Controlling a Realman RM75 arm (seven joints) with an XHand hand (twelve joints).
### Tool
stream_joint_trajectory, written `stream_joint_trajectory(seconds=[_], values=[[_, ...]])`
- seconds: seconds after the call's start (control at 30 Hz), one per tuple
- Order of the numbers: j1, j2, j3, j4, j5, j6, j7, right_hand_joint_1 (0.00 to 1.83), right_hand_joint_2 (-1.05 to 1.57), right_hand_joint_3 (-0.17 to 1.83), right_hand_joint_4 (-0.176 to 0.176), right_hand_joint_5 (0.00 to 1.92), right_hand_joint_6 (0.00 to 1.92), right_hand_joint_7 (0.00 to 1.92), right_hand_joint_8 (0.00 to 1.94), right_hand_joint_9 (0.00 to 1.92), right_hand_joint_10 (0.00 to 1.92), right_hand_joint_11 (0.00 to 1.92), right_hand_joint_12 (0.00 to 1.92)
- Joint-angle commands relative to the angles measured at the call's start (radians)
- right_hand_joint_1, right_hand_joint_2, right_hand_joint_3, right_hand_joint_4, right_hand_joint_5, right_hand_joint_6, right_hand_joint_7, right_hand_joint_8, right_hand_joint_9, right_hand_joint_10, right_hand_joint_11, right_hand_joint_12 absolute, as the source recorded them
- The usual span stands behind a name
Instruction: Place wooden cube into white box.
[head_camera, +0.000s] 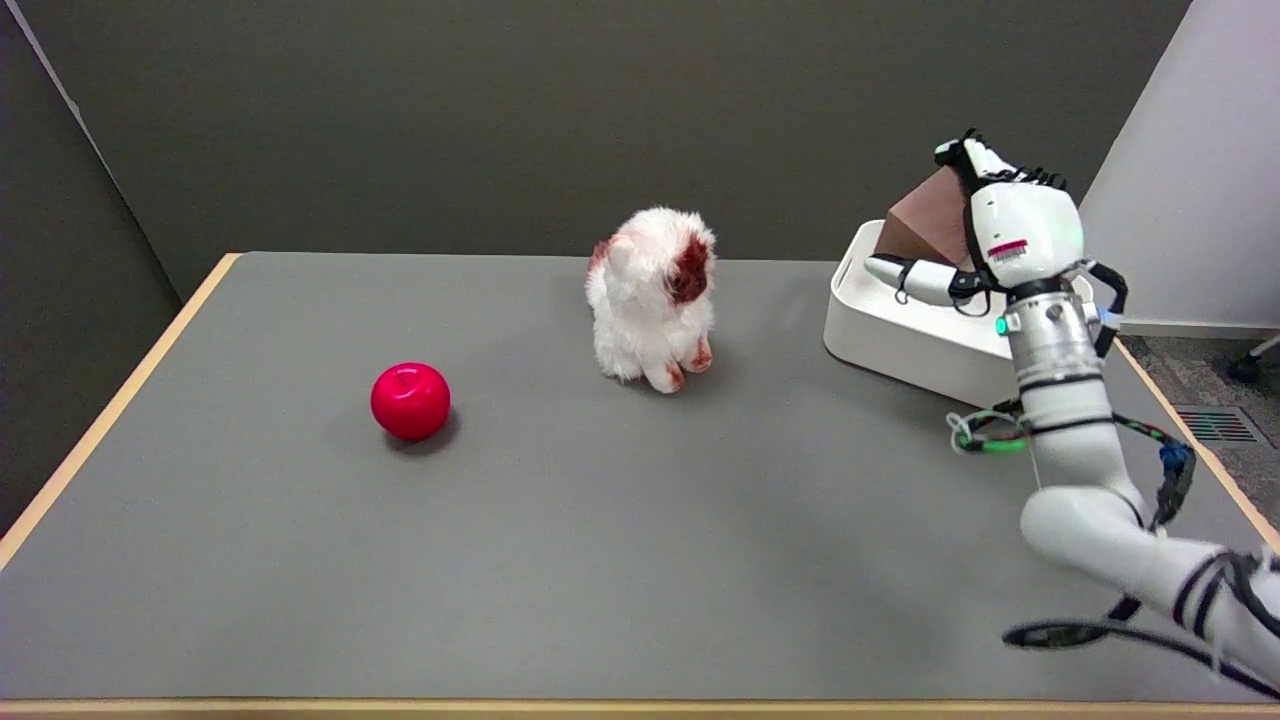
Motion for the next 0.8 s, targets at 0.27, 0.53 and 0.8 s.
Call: stream_joint_trajectory(seconds=[0.27,0.53,0.8], values=[[0.375,-0.008,-0.135,-0.504,0.197,-0.327,0.248,1.18,1.36,-0.02,-0.115,0.41,1.74,0.69,1.52,0.67,1.47,0.28,1.92],[0.144,0.016,0.034,-0.173,0.084,-0.209,0.365,0.51,0.69,0.99,0.022,0.22,0.44,0.31,0.41,0.22,0.77,0.10,1.23],[-0.005,0.048,0.109,0.153,-0.052,-0.083,0.354,0.37,0.67,0.81,0.024,0.15,0.34,0.13,0.25,0.00,0.58,0.00,0.99]])
